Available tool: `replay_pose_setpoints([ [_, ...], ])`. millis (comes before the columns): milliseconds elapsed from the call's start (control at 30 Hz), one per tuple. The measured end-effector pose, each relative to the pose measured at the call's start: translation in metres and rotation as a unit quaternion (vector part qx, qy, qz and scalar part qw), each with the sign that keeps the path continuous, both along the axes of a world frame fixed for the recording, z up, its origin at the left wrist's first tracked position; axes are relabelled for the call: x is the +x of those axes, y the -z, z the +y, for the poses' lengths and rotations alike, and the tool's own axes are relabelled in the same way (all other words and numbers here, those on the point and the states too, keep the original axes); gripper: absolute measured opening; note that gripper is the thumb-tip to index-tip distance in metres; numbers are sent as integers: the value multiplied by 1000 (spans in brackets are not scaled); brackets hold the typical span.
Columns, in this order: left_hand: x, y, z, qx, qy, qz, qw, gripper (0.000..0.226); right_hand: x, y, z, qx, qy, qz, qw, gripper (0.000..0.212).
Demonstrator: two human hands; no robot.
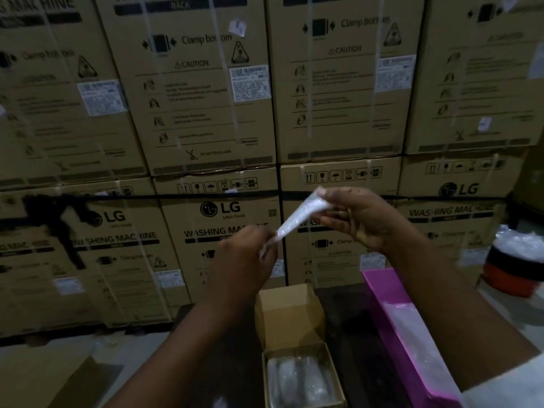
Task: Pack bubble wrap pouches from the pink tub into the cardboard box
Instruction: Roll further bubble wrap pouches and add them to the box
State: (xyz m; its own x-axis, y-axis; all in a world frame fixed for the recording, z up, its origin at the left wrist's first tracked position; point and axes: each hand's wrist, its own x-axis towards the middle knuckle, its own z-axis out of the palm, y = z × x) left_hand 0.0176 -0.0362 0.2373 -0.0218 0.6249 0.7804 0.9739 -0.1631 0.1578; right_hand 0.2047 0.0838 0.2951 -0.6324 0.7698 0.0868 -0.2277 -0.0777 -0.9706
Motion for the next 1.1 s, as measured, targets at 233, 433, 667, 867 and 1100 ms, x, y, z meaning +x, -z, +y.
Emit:
replay_pose_setpoints([
  [233,-4,-17,5,-115,238,-656,707,37,-16,20,-7,60,-17,-29,998,49],
  [433,6,-16,7,-139,236,-651,707,32,-39,26,-20,77,-46,-36,995,32],
  [667,0,-22,3,-158,187,-535,808,28,-44,31,-20,117,-12,-59,991,24],
  [867,-1,-21,6,-136,233,-549,791,18,-42,35,-13,47,-56,30,997,23],
  [1100,-5,-15,7,-176,248,-580,755,6,-52,49,-8,78,-40,47,995,17],
])
